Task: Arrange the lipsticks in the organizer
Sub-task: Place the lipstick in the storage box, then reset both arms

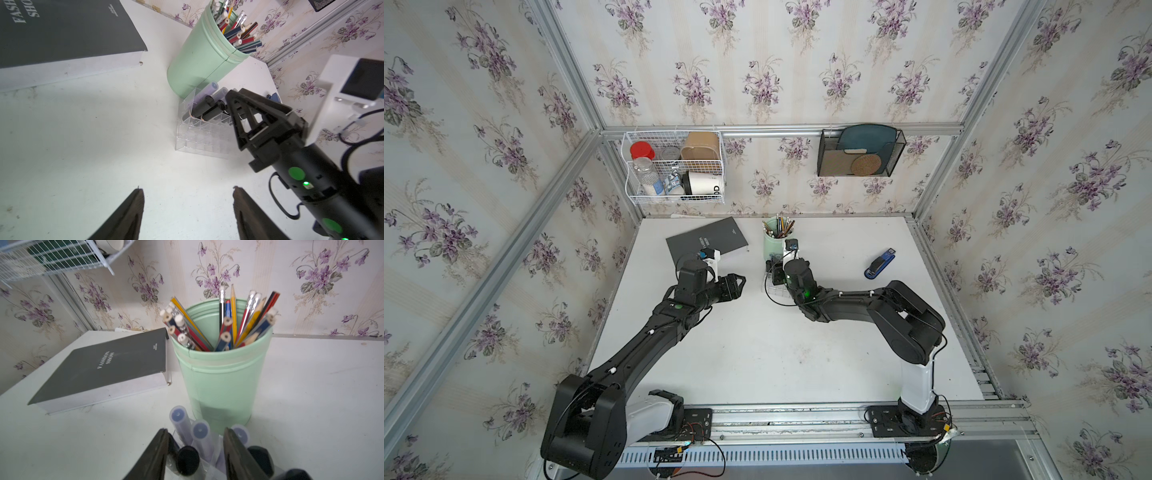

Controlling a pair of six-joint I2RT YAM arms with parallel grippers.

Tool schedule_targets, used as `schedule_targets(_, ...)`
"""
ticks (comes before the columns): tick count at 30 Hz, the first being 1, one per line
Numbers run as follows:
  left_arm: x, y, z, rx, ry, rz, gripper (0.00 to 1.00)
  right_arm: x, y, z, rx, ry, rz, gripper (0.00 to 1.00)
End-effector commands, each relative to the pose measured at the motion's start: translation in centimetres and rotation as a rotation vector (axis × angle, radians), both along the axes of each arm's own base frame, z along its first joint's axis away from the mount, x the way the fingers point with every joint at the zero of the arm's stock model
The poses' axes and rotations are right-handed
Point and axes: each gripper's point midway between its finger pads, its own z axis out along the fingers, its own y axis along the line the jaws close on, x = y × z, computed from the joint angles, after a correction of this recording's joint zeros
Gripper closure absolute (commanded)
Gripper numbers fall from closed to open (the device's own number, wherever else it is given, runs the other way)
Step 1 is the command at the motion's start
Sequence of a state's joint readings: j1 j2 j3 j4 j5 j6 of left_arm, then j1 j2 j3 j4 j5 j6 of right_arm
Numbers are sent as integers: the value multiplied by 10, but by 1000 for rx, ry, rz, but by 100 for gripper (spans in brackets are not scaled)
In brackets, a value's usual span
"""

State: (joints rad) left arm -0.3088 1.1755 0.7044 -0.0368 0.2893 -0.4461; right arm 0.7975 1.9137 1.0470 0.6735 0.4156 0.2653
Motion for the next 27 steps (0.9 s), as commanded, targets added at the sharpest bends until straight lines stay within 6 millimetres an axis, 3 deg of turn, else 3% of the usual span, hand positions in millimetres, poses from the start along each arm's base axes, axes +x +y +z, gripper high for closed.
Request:
schedule_targets(1, 1, 45, 0, 203, -48, 165, 26, -14, -10, 22, 68, 30, 1, 48)
schedule_targets(4, 0, 103, 12, 358, -166, 434, 24, -32, -52, 32, 78, 96, -58, 40)
schedule_targets(6, 1, 130, 25, 461, -307, 554, 23, -35, -104, 37, 95, 147, -141, 35)
schedule_targets(9, 9, 162, 41, 635, -476, 710, 22, -32, -205, 43, 77, 145, -301, 30)
schedule_targets(12, 24, 182, 34, 819, -462, 762, 20, -42, -285, 54, -141, -10, -466, 27)
schedule_targets(15, 35, 183, 15, 820, -467, 745, 20, -52, -337, 39, -167, -55, -570, 26)
schedule_targets(17, 42, 181, -3, 762, -481, 696, 20, -54, -357, 30, -115, -80, -612, 27)
schedule_targets(20, 51, 179, -25, 709, -459, 623, 20, -49, -367, 9, -110, -103, -641, 27)
schedule_targets(22, 54, 177, -42, 685, -436, 581, 20, -48, -364, -2, -114, -100, -621, 28)
schedule_targets(27, 58, 169, -53, 615, -438, 492, 21, -61, -360, -7, -101, -181, -592, 26)
